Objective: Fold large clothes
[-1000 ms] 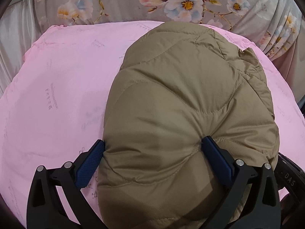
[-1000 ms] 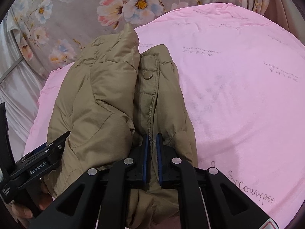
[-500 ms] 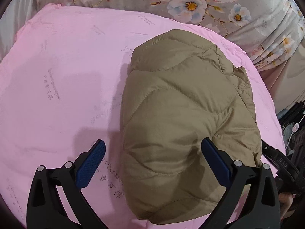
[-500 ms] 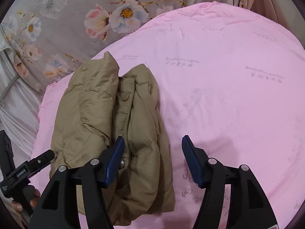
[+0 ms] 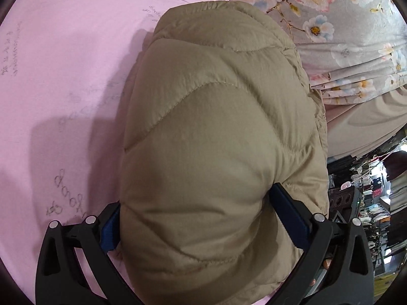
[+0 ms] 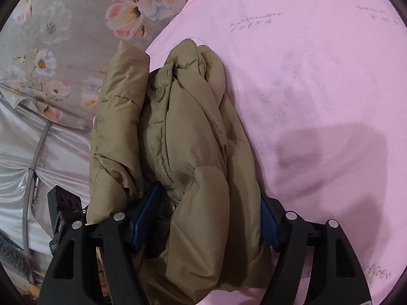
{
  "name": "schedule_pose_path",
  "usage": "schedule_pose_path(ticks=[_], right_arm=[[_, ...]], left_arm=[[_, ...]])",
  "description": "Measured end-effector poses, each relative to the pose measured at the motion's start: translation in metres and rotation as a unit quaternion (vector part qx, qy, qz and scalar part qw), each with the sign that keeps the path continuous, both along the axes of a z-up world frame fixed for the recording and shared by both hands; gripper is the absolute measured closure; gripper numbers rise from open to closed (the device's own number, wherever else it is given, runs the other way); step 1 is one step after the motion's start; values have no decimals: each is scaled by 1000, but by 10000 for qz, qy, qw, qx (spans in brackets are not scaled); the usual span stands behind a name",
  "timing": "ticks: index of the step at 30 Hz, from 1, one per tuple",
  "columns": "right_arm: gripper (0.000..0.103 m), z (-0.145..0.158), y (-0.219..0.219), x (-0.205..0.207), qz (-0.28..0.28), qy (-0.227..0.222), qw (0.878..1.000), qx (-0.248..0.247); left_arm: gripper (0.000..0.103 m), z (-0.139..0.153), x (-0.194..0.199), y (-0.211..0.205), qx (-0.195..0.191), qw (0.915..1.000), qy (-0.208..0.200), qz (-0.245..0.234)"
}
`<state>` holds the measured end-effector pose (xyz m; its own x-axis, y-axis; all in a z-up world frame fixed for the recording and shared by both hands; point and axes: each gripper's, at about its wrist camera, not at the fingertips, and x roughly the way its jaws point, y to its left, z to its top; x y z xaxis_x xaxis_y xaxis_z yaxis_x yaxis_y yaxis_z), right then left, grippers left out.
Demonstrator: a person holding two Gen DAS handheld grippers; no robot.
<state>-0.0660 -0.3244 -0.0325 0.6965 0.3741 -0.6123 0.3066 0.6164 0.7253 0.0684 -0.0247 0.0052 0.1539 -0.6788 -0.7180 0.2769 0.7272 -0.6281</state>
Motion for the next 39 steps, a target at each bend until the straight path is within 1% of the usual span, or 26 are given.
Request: schedule_pose_path(ticks=[2,4,5,6,7,9,12,15,19,21,27,29,34,36,39], right_arm=[[33,-2,-2,2,-12,-48,9999,93],[33,-1,-3,7,-7,-78,9999,77],[36,0,-1,9,18,-120,9999,46],[47,0,0,13,73,-175,9998,57],[53,3,2,16,96,-224,9997,-12],[72,14,11,17,123,-347,9983,-442],[82,37,27,22,101,-478,9919,-1170],[86,60,45,24,68,-711,9797,-1872],[87,85,64,34,69,-1026,9622,-2523],[87,93,69,44,70,-1147,9574,-2650],[88,115,91,91,128,-1643,9386,-3031],[88,121,98,111,139,-1805,9314,-3157],[88,127,114,160,174,-2033,9206,-3331],[88,125,117,178,172,-2058,9205,-3318],[88,116,116,205,190,-2042,9236,-3239]], left_arm=[[5,-1,4,-1,-80,10000,50,-5],[5,1,5,-4,-82,10000,-11,-13],[5,3,5,-5,-65,9999,-75,-31],[5,6,5,-6,-39,9999,-161,-48],[7,9,4,-7,1,9996,-273,-42],[18,22,0,-9,121,9977,-655,-114],[30,41,-4,-9,132,9929,-1146,-298],[36,56,-5,-10,138,9874,-1517,-419],[40,79,-2,-8,189,9765,-2098,-456],[40,88,2,-8,222,9709,-2343,-436],[41,121,30,3,364,9487,-3134,-234],[41,128,43,8,393,9421,-3326,-170],[41,137,87,25,499,9294,-3656,-64],[41,138,105,26,551,9280,-3684,-51],[41,133,132,28,599,9297,-3634,-36]])
